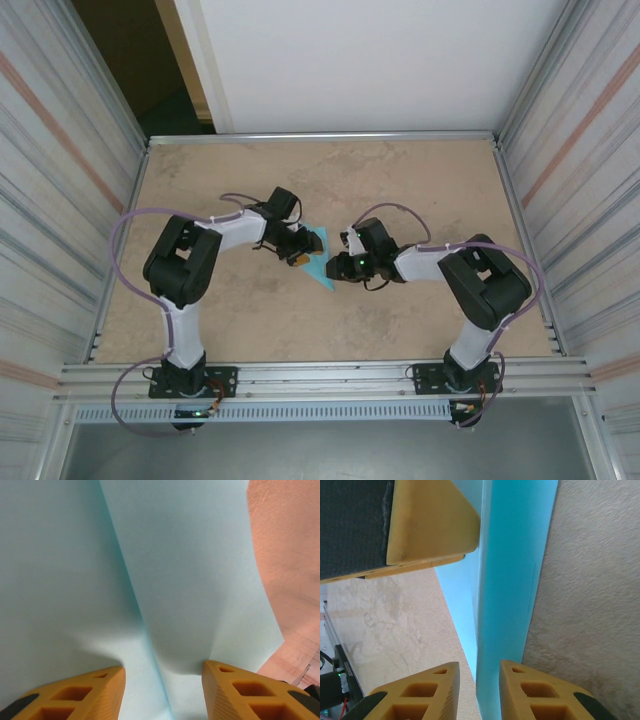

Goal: Fold a paper plane with a square sheet of paper (pick it up from the middle)
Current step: Fourth fold the wing at the center of the table.

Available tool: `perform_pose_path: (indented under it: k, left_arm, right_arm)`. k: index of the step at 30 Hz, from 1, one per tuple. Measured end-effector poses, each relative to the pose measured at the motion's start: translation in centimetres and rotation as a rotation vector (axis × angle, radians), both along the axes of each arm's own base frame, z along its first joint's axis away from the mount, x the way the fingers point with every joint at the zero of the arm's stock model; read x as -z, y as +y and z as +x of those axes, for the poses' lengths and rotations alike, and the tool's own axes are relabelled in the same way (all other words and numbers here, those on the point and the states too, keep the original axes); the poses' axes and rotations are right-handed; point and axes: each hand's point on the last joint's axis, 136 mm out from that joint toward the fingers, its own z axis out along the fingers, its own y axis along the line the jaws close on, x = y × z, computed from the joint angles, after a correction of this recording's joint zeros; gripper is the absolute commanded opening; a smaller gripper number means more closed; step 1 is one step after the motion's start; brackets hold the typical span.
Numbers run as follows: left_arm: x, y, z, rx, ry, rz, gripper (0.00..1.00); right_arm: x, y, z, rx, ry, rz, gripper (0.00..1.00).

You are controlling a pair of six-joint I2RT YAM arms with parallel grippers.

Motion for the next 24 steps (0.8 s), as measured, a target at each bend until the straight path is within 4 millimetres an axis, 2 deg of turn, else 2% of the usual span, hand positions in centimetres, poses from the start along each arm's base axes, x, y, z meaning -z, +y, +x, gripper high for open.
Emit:
perform_pose_path:
  k: [6,24]
  left_arm:
    - [0.7,0.1,-0.3,0.001,0.019,0.021,0.49]
    - [0.9,0.1,-0.3,0.002,0.030,0.027,0.49]
  right_arm:
    - [0.3,0.4,0.2,-0.004,0.011,-0.011,0.23]
    - [1.1,0.2,0.6,0.010,0.026,-0.044,0.15]
